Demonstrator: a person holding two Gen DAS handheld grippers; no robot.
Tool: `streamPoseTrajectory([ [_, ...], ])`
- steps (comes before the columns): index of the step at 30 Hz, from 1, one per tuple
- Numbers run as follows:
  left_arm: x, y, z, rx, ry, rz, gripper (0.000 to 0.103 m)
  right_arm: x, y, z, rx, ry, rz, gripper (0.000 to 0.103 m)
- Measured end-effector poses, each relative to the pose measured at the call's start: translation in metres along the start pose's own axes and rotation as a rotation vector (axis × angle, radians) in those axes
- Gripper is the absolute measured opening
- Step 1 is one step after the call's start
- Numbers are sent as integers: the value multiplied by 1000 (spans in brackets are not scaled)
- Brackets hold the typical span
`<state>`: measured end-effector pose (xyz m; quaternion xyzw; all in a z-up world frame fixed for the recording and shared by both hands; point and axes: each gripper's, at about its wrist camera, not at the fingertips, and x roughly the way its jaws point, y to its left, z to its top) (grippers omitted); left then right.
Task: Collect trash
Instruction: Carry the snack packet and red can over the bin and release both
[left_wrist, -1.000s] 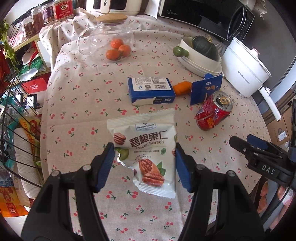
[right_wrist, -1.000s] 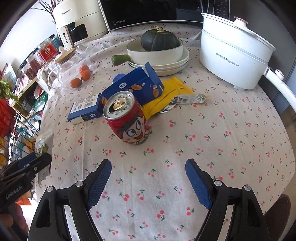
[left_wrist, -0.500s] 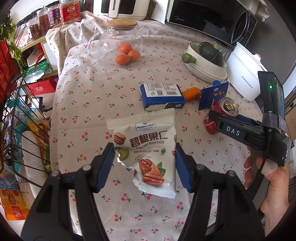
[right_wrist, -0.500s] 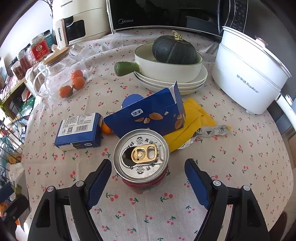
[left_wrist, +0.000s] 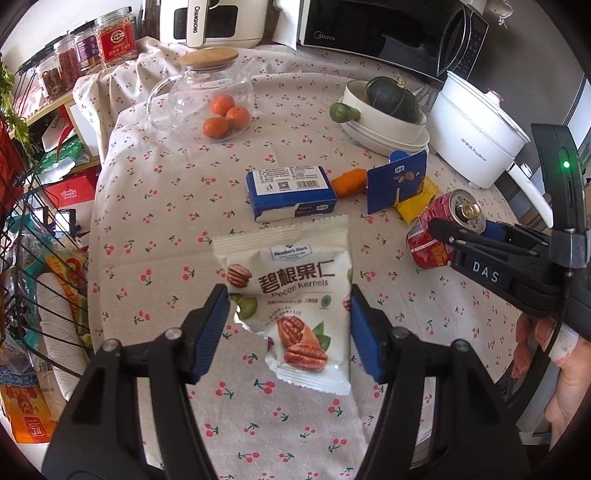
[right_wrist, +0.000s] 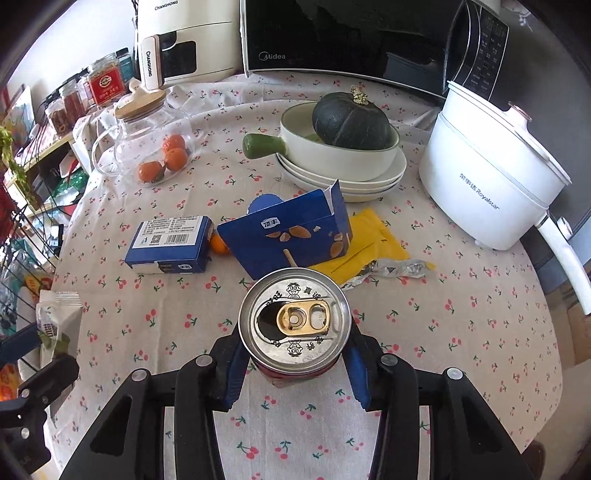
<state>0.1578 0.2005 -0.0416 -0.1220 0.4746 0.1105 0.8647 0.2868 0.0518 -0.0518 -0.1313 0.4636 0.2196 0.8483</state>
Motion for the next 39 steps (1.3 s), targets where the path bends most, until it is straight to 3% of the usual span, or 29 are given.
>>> streamPoseTrajectory([
  [14, -3, -55, -16, 86, 18, -72, 64, -76, -73, -67, 22, -1, -23, 47],
  [39, -8, -213, -67, 366, 54, -245, 64, -161, -243, -219, 227, 33, -78, 47],
])
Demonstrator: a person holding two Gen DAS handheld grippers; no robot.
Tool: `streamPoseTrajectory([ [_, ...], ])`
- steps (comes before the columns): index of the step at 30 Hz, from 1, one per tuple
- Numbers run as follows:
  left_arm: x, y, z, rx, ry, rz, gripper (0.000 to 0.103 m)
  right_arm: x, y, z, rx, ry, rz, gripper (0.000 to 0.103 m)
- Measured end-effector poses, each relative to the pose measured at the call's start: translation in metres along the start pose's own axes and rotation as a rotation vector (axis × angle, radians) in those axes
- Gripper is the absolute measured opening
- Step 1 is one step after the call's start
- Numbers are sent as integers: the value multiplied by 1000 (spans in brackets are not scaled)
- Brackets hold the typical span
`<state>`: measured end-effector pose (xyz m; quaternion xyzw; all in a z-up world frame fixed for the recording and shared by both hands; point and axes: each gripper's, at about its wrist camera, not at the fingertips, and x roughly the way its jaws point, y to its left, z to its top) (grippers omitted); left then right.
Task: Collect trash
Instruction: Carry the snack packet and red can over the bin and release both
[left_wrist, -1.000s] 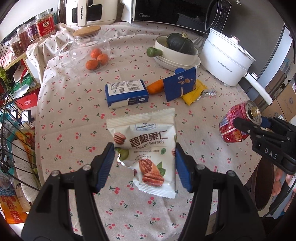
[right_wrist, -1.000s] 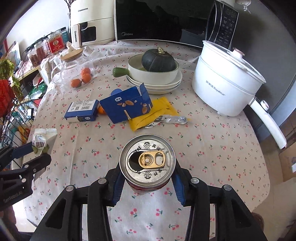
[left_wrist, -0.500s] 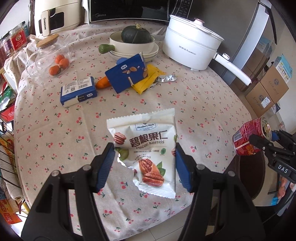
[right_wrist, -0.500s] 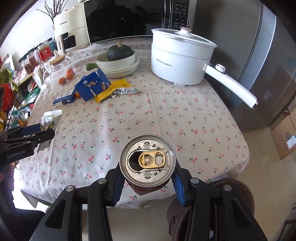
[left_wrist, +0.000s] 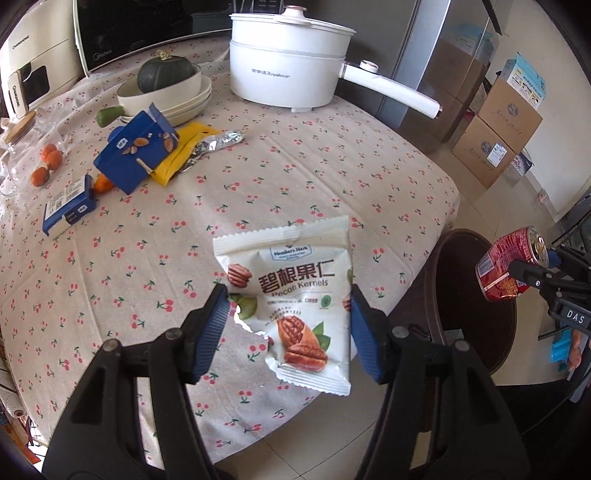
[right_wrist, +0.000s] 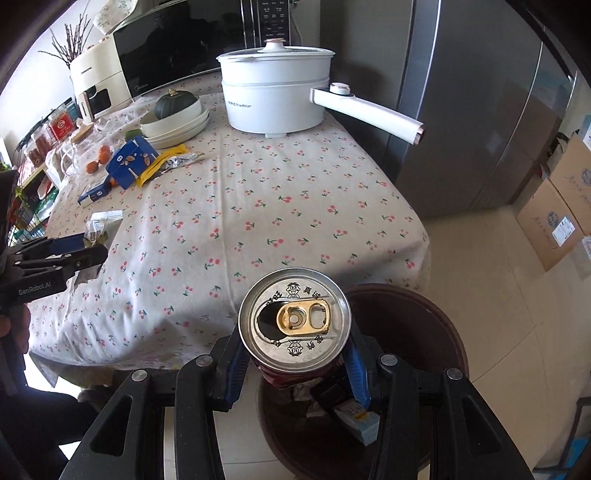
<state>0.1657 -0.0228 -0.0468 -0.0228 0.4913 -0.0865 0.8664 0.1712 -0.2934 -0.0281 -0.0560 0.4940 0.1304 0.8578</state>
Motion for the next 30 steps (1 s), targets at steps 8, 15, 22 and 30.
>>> streamPoseTrajectory([
  [8, 20, -66, -9, 120, 29, -62, 64, 4, -62, -51, 92, 50, -56, 47],
  [15, 39, -135, -12, 233, 28, -142, 64, 6, -97, -88, 116, 77, -100, 47],
  [22, 65, -187, -15, 294, 47, -237, 65, 2, -122, -102, 149, 82, -117, 47],
  [30, 87, -201, -18, 327, 75, -253, 66, 5, -129, -111, 150, 100, -119, 47],
])
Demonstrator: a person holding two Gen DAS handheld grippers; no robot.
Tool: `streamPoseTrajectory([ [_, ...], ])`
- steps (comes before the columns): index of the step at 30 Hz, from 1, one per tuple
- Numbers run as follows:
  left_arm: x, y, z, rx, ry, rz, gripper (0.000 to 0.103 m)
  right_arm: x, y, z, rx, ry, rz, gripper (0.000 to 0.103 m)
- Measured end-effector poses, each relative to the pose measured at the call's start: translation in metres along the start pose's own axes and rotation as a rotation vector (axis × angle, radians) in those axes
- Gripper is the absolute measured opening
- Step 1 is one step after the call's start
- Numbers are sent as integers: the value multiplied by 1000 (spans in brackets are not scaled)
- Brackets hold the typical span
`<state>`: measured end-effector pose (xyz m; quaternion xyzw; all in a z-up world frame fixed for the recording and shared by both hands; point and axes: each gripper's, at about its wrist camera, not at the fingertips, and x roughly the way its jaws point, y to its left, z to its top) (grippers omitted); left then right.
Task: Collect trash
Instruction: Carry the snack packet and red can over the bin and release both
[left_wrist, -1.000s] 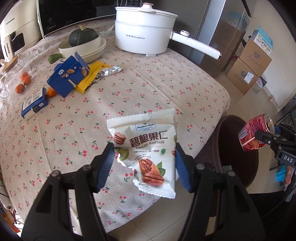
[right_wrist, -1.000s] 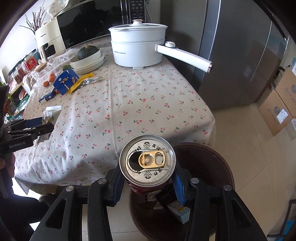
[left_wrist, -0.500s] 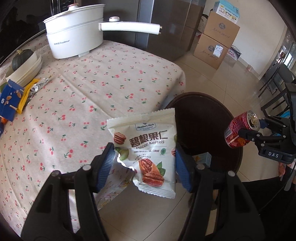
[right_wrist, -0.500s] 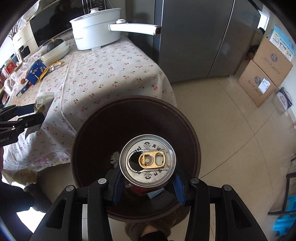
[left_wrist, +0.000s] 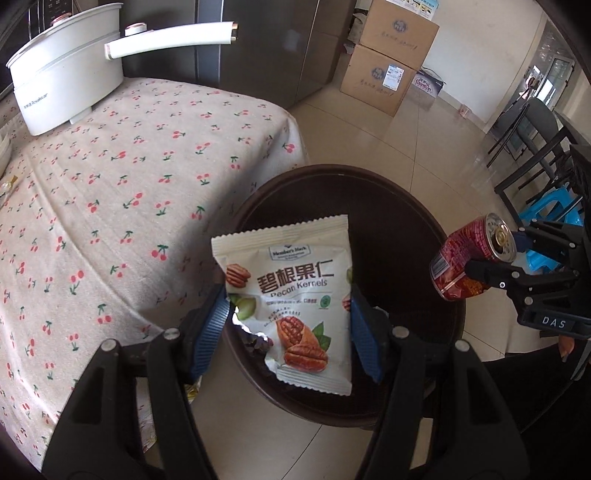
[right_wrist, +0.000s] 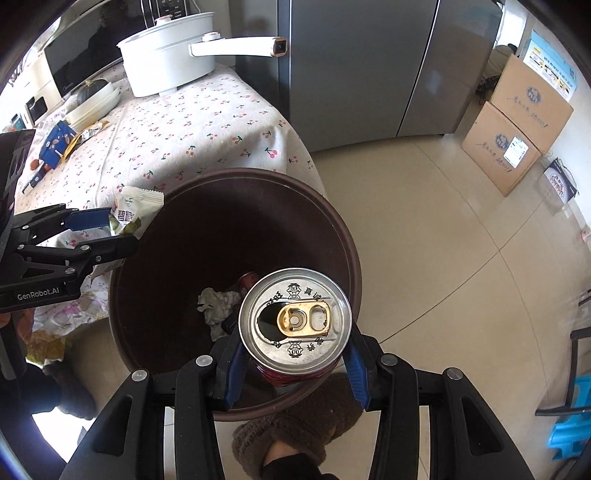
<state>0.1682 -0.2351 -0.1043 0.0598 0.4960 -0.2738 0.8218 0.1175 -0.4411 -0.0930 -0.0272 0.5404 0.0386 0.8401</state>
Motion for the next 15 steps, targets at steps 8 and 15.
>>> streamPoseTrajectory([
  [8, -15, 5, 0, 16, 11, 27, 96, 4, -3, -4, 16, 14, -20, 47],
  [15, -45, 30, -10, -16, -8, 79, 100, 10, 1, 1, 30, 31, -34, 47],
])
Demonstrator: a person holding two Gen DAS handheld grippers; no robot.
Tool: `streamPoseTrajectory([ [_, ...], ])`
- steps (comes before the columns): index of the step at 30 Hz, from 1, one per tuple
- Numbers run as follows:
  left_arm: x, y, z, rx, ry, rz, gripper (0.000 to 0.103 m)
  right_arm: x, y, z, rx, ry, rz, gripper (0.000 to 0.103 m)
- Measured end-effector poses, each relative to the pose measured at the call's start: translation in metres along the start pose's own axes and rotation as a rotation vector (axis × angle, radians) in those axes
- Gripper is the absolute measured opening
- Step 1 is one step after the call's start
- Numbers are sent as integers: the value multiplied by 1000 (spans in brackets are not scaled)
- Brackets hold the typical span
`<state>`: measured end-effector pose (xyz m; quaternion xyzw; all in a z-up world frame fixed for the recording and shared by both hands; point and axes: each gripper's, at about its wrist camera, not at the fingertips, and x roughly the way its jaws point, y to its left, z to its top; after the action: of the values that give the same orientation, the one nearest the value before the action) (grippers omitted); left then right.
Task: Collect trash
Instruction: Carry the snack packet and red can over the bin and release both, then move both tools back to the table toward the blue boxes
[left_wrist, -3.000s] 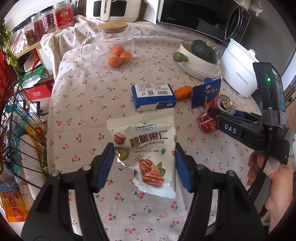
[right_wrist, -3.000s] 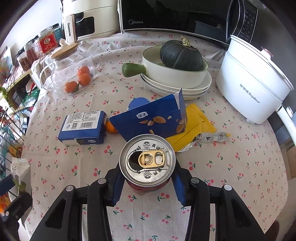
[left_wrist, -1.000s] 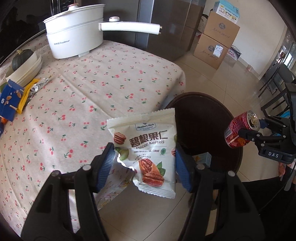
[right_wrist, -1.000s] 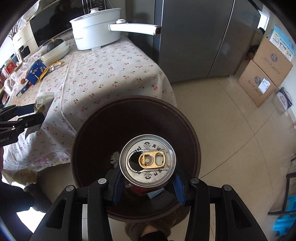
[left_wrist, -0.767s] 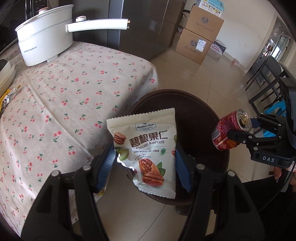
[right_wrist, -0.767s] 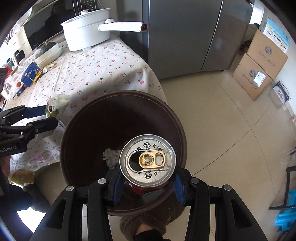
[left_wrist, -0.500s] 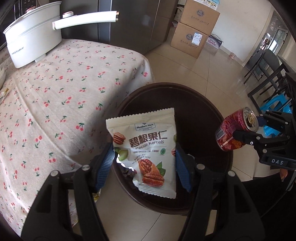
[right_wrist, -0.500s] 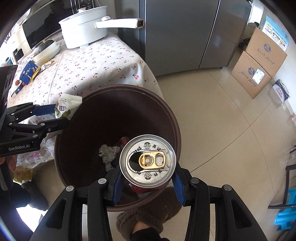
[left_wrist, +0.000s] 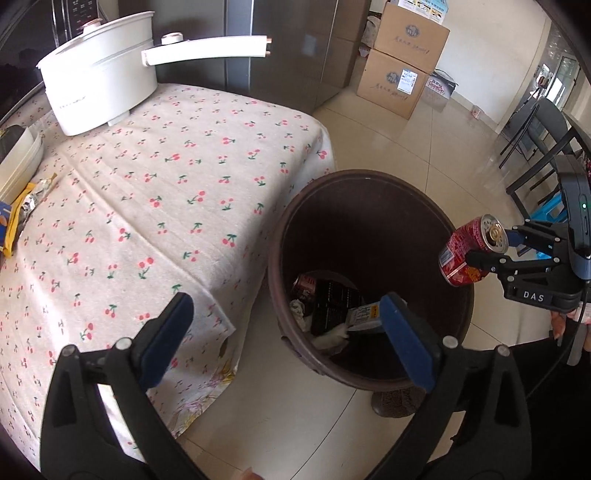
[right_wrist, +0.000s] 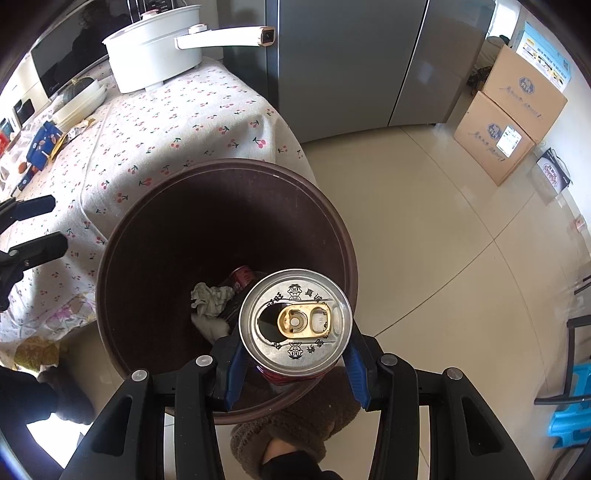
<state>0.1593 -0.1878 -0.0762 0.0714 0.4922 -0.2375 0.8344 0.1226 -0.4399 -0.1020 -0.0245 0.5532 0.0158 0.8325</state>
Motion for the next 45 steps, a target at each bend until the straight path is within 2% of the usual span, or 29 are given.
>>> streamPoseTrajectory([
  [9, -38, 48, -18, -105, -11, 45, 102, 10, 8, 6, 3, 44, -34, 47],
  [12, -51, 62, -24, -133, -23, 57, 102, 8, 11, 10, 23, 45, -43, 59],
  [14, -60, 71, -28, -152, -32, 67, 102, 2, 15, 15, 34, 23, -40, 71],
  [20, -83, 104, -37, -212, -53, 97, 102, -18, 41, 35, 20, -42, -10, 77],
  [32, -125, 182, -64, -371, -86, 173, 102, -41, 144, 86, -121, -126, 55, 83],
  [37, -141, 222, -83, -434, -104, 227, 102, -38, 194, 108, -159, -134, 102, 84],
  [45, -147, 281, -119, -561, -74, 292, 102, -25, 271, 135, -212, -135, 191, 84],
])
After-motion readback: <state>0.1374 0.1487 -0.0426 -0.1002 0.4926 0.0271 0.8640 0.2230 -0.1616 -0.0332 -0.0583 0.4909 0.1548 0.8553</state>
